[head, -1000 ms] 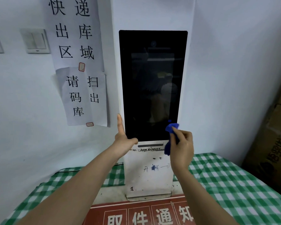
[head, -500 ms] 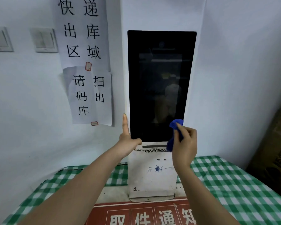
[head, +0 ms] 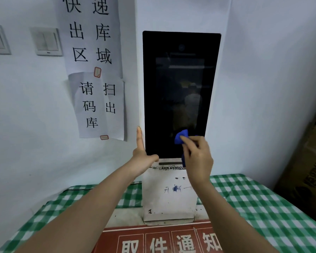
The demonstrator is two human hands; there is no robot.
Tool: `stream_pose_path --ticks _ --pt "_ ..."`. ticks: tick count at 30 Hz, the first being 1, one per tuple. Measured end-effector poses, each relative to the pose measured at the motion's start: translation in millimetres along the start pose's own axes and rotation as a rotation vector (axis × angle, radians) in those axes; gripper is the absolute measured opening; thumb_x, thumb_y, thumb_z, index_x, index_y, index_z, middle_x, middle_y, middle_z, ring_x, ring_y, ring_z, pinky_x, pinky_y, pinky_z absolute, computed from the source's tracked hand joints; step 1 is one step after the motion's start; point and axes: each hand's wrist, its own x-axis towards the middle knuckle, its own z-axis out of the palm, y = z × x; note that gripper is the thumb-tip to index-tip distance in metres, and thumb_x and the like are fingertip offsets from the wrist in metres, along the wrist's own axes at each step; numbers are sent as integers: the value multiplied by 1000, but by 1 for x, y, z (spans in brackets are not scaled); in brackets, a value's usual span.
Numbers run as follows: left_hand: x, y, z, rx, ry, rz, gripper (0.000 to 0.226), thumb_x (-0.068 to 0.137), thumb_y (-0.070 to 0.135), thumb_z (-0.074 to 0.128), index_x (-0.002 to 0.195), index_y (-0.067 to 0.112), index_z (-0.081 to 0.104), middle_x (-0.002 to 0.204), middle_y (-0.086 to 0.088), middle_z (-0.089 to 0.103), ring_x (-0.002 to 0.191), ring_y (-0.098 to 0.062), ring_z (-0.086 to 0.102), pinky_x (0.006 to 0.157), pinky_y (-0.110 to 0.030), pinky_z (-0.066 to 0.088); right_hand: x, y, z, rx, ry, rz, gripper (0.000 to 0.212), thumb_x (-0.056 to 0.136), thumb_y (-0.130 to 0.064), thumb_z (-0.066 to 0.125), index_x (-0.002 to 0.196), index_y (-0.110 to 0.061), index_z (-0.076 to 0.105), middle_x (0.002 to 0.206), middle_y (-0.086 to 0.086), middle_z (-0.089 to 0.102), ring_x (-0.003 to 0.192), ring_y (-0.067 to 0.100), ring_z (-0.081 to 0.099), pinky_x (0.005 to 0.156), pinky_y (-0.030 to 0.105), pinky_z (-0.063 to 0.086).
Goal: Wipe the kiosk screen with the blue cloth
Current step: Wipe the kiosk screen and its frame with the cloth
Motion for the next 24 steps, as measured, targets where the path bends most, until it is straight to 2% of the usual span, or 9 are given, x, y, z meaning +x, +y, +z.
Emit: stream_pose_path --ticks 2,4,6,10,12,15,17,19,24 --pt "1 0 0 -5 -2 1 106 90 2 53 143 43 -29 135 -1 39 67 5 35 56 -12 31 4 -6 1 101 78 180 32 88 -16 64 117 -28 66 106 -10 56 90 7 54 61 20 41" --pt "2 -1 0 -7 8 6 105 90 2 53 143 43 -28 110 10 45 67 5 36 56 -12 32 0 -16 5 105 95 192 32 88 -16 64 118 -26 65 106 -9 56 88 7 54 61 19 40" --pt "4 -2 0 -2 20 -1 105 89 3 53 144 42 -28 82 20 33 67 4 38 57 -14 35 -8 -18 10 48 36 41 33 83 -11 69 115 -21 67 103 -3 59 85 14 56 53 25 45" --pt "5 -2 0 9 27 -2 104 90 2 53 144 41 -27 76 20 27 66 2 39 57 -13 37 -10 -6 11 -155 -99 -325 42 68 -3 80 107 -16 70 96 3 62 76 22 57 37 26 41" --pt "4 -2 0 19 26 9 103 90 2 52 144 41 -27 76 21 24 66 3 37 56 -13 35 -1 -4 6 -125 -58 -243 37 72 -6 78 107 -19 70 98 1 62 80 21 57 41 28 43" --pt "3 -2 -1 23 17 12 104 91 2 52 144 41 -28 77 22 25 66 3 37 56 -14 33 6 -9 1 60 57 100 31 85 -13 67 113 -27 68 103 -8 57 89 12 56 55 25 44" --pt "5 -3 -2 9 12 13 104 90 2 52 144 42 -27 83 19 30 68 4 37 62 -14 35 4 -15 4 102 90 170 31 88 -15 64 116 -27 66 104 -9 55 88 8 54 59 21 42" --pt "6 -4 -1 -1 17 18 103 91 2 52 144 42 -27 83 20 29 68 4 36 63 -15 36 -1 -20 9 84 71 106 32 86 -13 67 116 -24 67 102 -5 57 85 11 55 56 23 43" --pt "8 -6 0 -11 32 20 102 90 2 51 145 41 -25 75 22 22 66 3 37 58 -14 36 -5 -15 10 -108 -95 -291 37 71 -5 78 106 -15 70 96 3 62 79 21 58 37 26 42"
